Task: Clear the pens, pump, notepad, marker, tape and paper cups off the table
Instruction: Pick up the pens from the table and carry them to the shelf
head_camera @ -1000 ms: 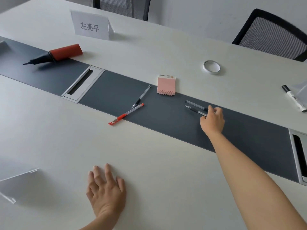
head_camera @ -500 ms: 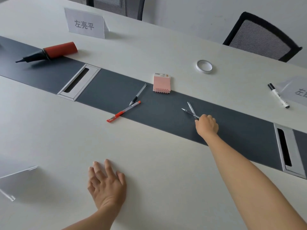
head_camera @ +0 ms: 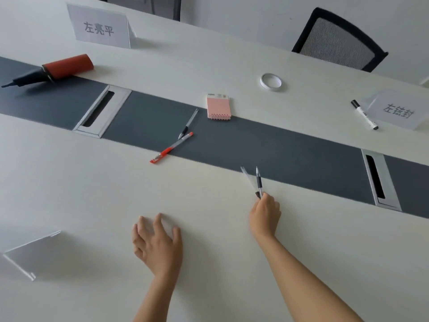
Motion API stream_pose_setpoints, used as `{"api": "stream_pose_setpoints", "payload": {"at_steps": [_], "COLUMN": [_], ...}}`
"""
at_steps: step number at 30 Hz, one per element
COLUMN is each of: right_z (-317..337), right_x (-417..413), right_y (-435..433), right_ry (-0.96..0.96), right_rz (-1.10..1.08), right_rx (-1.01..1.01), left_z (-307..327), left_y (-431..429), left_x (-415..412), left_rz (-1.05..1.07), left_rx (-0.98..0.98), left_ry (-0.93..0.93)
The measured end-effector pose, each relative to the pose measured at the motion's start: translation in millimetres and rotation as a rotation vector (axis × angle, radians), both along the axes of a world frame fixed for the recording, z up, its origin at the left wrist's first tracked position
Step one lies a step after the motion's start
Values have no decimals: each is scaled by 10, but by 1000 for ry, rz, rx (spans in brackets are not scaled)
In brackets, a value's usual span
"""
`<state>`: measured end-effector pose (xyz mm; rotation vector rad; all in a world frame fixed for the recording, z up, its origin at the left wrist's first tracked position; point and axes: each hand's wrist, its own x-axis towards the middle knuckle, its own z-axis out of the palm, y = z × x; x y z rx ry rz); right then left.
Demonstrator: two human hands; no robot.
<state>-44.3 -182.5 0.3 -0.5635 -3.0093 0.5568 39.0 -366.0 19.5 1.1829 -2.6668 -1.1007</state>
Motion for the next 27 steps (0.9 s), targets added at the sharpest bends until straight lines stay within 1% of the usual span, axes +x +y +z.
{"api": "stream_pose_setpoints", "payload": {"at_steps": [1, 2, 4, 5, 6, 10, 12, 14, 19, 21, 23, 25, 27], "right_z": [4, -1, -36, -51, -79, -181, -217, -247, -311, -317, -328, -336, -348], "right_x": [-5, -7, -2, 13, 21, 7, -16, -29, 12, 8, 0, 2, 1], "right_y": [-11, -22, -54, -80, -90, -20, -24, -30, -9, -13, -6, -1, -3], "right_ry": [-7, 12, 74, 76, 90, 190, 241, 287, 347, 341, 351, 353, 354], "right_rz": [-5, -3, 5, 6, 9, 28, 32, 42, 28, 22, 19, 12, 11], "right_rx": [17, 38, 107, 152, 179, 222, 230, 248, 255, 262, 279, 292, 295], "left_z": [52, 108, 195, 227, 250, 176, 144, 128, 179, 219, 222, 179, 96], "left_y": [-35, -75, -182, -263, -352, -590, -635, -638, -432, -353, -317, -307, -312], "left_x": [-96, -227, -594, -830, -1083, -1811, -1974, -2051, -2162, -2319, -2503, -2663, -2765], "left_rz": [25, 14, -89, -136, -170, -384, -427, -426, -407, -405, -427, -474, -523], "left_rx": [26, 11, -118, -172, -201, -339, -341, -302, -181, -143, -186, -275, -349], "left_ry": [80, 167, 281, 282, 242, -110, -197, -171, 96, 159, 168, 142, 54]}}
